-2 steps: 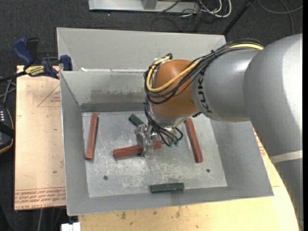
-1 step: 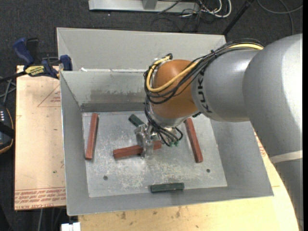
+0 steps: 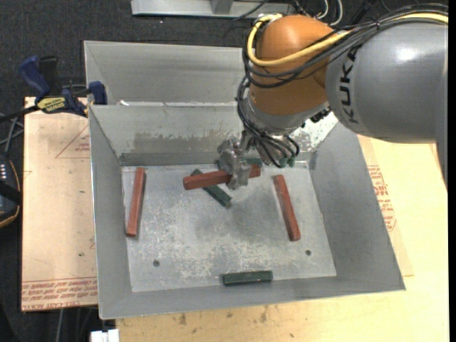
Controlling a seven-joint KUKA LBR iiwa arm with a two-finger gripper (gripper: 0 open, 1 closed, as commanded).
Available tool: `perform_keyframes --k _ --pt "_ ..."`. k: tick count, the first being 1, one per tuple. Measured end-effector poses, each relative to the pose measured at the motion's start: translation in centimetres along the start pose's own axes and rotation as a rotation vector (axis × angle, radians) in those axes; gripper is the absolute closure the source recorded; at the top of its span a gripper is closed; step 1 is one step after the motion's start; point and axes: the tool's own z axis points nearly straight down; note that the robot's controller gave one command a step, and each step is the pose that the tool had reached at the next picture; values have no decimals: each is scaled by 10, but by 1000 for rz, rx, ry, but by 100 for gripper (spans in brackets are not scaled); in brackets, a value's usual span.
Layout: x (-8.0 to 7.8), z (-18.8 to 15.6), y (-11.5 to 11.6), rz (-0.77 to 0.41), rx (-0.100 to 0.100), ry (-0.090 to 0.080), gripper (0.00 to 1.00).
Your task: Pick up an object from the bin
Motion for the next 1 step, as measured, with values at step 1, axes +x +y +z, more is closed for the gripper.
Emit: perform_keyframes --k 1 --pt "0 0 0 0 0 1 100"
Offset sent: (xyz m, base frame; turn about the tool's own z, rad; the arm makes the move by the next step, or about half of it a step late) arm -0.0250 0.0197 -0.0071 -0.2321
